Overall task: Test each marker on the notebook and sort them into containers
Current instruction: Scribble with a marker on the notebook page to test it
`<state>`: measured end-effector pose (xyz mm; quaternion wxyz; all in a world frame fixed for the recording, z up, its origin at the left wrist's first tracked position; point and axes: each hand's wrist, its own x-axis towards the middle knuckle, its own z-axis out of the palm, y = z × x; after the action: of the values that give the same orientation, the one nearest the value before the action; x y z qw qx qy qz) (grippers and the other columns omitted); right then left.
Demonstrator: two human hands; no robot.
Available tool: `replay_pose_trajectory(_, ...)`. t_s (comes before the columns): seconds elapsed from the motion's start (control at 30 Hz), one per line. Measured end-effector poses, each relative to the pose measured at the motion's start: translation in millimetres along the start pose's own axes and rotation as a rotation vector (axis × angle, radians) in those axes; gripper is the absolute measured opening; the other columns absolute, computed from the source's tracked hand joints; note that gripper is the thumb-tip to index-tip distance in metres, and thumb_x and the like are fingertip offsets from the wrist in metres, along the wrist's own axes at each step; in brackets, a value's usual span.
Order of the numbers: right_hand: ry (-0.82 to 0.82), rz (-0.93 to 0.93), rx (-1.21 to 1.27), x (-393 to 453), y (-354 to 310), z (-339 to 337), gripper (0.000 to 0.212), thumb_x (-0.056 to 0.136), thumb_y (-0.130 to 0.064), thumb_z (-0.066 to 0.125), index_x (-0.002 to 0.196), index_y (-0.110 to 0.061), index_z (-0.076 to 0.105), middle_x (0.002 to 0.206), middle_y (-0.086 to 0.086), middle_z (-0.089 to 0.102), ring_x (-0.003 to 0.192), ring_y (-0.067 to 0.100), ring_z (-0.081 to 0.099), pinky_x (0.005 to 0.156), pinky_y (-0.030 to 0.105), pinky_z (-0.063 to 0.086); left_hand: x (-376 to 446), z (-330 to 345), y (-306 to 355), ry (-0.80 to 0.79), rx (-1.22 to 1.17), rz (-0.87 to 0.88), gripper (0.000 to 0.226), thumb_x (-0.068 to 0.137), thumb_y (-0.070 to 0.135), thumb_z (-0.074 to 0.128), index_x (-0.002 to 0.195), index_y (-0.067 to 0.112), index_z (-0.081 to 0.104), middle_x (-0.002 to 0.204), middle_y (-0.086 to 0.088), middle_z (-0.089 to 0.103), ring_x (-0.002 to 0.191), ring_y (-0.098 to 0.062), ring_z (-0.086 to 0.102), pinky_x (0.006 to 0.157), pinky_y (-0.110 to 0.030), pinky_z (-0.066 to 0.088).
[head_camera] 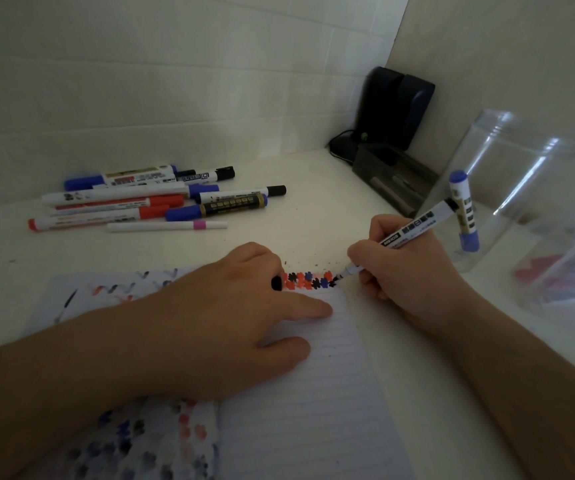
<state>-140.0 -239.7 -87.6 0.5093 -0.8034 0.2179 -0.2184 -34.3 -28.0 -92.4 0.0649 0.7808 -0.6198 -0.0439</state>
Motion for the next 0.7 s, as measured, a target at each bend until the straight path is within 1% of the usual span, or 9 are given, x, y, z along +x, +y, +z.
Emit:
replay_pose_trajectory(0.1,-0.009,-0.001,-0.029,0.8,1.7,0.2,0.033,0.085,-0.003,0.069,0.062,-0.013,0.046,0.055,0.008,0.059,0.047,0.019,0.056,0.044,0.024,0.047,0.3,0.6,0.5,0.019,0.001,0.012,0.057,0.088,0.074,0.02,0.144,0.069,0.008,0.116,0.015,0.034,0.112,-0.005,0.026,0.096,-0.031,0.04)
replay_pose_trajectory(0.23,-0.034,-0.007,-0.022,1.7,2.0,-0.2,0.032,0.083,-0.003,0.069,0.062,-0.011,0.046,0.057,0.012,0.055,0.047,0.019,0.054,0.045,0.026,0.045,-3.0,0.3,0.1,0.031,-0.02,0.014,0.055,0.089,0.072,0.019,0.143,0.069,0.011,0.114,0.015,0.035,0.11,-0.005,0.027,0.095,-0.031,0.04)
replay_pose_trajectory(0.3,-0.032,-0.031,0.036,2.0,3.0,-0.8,0.032,0.084,-0.004,0.07,0.063,-0.01,0.048,0.056,0.013,0.053,0.046,0.018,0.049,0.045,0.026,0.042,-1.8,-1.3,3.9,0.054,-0.051,0.023,0.047,0.092,0.062,0.017,0.139,0.068,0.017,0.111,0.016,0.036,0.107,-0.004,0.03,0.092,-0.029,0.04)
replay_pose_trajectory(0.37,-0.071,-0.062,0.149,1.4,3.5,-3.9,0.03,0.083,-0.011,0.073,0.064,-0.012,0.05,0.055,0.011,0.048,0.046,0.019,0.04,0.044,0.026,0.036,1.1,-3.7,5.3,0.159,-0.202,-0.017,0.032,0.1,0.039,0.025,0.126,0.057,0.03,0.107,0.016,0.042,0.101,-0.003,0.038,0.086,-0.024,0.041)
replay_pose_trajectory(0.43,-0.179,-0.088,0.312,-0.2,2.9,-10.3,0.028,0.081,-0.018,0.08,0.069,-0.012,0.055,0.056,0.009,0.046,0.046,0.019,0.035,0.043,0.025,0.033,5.0,-5.7,1.3,0.296,-0.365,-0.119,0.036,0.102,0.012,0.041,0.112,0.046,0.032,0.096,0.013,0.052,0.087,-0.003,0.051,0.073,-0.018,0.045)
replay_pose_trajectory(0.47,-0.264,-0.091,0.418,-1.0,1.9,-13.6,0.03,0.08,-0.022,0.085,0.073,-0.013,0.057,0.057,0.008,0.046,0.046,0.017,0.035,0.043,0.024,0.033,6.1,-7.5,-2.3,0.363,-0.433,-0.159,0.039,0.101,0.007,0.046,0.112,0.042,0.033,0.091,0.011,0.057,0.084,-0.001,0.056,0.069,-0.018,0.048)
replay_pose_trajectory(0.57,-0.507,-0.069,0.689,-3.8,-2.9,-18.9,0.031,0.078,-0.029,0.09,0.085,-0.011,0.066,0.064,0.008,0.048,0.052,0.016,0.04,0.045,0.023,0.038,5.4,-10.0,-17.0,0.442,-0.705,-0.218,0.034,0.098,0.013,0.06,0.114,0.035,0.04,0.102,0.02,0.073,0.091,0.004,0.068,0.079,-0.02,0.052)
replay_pose_trajectory(0.63,-0.57,-0.037,0.766,-5.0,-4.9,-19.4,0.032,0.081,-0.032,0.087,0.093,-0.007,0.07,0.07,0.01,0.055,0.058,0.018,0.048,0.049,0.023,0.044,5.1,-10.5,-21.2,0.393,-0.856,-0.239,0.035,0.092,0.015,0.07,0.111,0.034,0.048,0.104,0.024,0.075,0.096,0.003,0.07,0.087,-0.023,0.052)
replay_pose_trajectory(0.7,-0.594,0.004,0.808,-5.7,-5.5,-19.0,0.036,0.08,-0.034,0.079,0.099,-0.004,0.072,0.075,0.012,0.061,0.062,0.02,0.053,0.053,0.024,0.048,5.5,-12.0,-21.2,0.385,-0.908,-0.248,0.032,0.085,0.014,0.076,0.107,0.029,0.057,0.101,0.022,0.076,0.098,0.003,0.071,0.086,-0.02,0.055)
